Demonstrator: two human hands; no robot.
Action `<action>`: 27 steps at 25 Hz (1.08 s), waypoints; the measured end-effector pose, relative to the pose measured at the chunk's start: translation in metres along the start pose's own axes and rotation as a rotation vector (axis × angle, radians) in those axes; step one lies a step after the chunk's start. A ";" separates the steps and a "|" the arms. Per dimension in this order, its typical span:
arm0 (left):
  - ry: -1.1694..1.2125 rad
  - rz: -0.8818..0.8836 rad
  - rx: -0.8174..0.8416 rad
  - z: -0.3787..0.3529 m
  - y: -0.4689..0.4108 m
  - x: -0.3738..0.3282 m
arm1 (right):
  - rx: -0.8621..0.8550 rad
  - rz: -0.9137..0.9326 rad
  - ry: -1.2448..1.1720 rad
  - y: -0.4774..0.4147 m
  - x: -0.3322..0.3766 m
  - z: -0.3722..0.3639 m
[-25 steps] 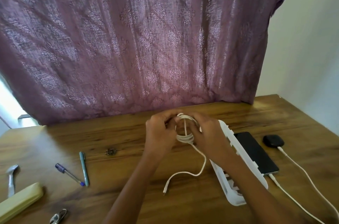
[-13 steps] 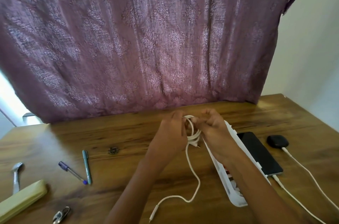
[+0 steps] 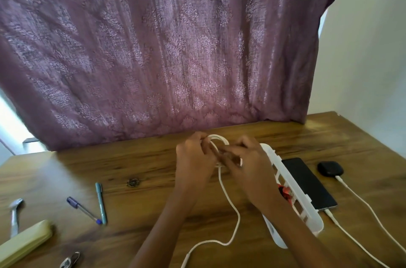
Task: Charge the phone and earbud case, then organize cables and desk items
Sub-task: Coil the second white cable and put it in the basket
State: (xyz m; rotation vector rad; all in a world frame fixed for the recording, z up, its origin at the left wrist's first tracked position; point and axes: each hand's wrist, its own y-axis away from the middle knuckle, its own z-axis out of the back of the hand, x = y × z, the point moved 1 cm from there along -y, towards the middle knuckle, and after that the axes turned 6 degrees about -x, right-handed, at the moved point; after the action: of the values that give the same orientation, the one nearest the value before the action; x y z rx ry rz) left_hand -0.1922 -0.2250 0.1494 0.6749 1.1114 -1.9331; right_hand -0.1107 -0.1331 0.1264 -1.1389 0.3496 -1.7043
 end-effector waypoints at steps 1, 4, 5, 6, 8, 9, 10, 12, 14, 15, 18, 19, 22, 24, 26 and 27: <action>0.017 0.025 0.010 -0.001 0.001 -0.001 | 0.037 -0.033 0.035 -0.001 0.000 -0.003; 0.075 0.080 0.040 -0.004 0.005 0.000 | 0.109 -0.128 -0.005 -0.005 0.001 -0.009; 0.095 0.080 0.047 -0.005 0.004 0.001 | 0.100 -0.149 -0.050 -0.007 0.001 -0.008; 0.116 0.068 0.058 -0.004 0.004 0.002 | 0.092 -0.175 -0.102 -0.009 0.001 -0.005; 0.128 0.014 0.073 -0.001 0.003 0.004 | 0.133 -0.266 -0.207 -0.016 0.000 0.000; 0.116 -0.022 0.066 0.000 0.003 0.005 | 0.185 -0.315 -0.233 -0.019 0.001 0.002; 0.104 -0.065 0.050 0.003 0.004 0.005 | 0.239 -0.378 -0.287 -0.022 0.002 0.004; 0.060 -0.227 -0.013 0.006 0.003 0.009 | 0.354 -0.621 -0.529 -0.026 0.004 0.007; -0.014 -0.416 -0.013 0.005 0.000 0.015 | 0.441 -0.807 -0.759 -0.030 0.003 0.012; -0.041 -0.466 -0.005 0.004 -0.001 0.018 | 0.459 -0.825 -0.803 -0.032 0.003 0.013; -0.043 -0.448 -0.074 0.003 -0.004 0.015 | 0.386 -0.783 -0.935 -0.035 0.007 0.018; -0.028 -0.423 -0.108 0.004 -0.004 0.012 | 0.340 -0.751 -0.962 -0.035 0.008 0.019; 0.018 -0.392 -0.123 0.008 -0.008 0.007 | 0.299 -0.672 -1.016 -0.036 0.011 0.029; -0.003 -0.410 -0.108 0.011 -0.010 0.006 | 0.282 -0.599 -0.918 -0.035 0.014 0.033; -0.035 -0.460 -0.106 0.013 -0.009 0.006 | 0.214 -0.528 -0.767 -0.034 0.018 0.034; -0.043 -0.481 -0.102 0.014 -0.009 0.007 | 0.187 -0.518 -0.744 -0.034 0.018 0.034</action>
State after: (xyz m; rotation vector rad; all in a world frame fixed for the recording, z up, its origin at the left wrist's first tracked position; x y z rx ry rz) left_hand -0.2045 -0.2370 0.1549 0.3244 1.4309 -2.2536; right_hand -0.1038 -0.1244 0.1762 -1.7095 -0.5989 -1.5451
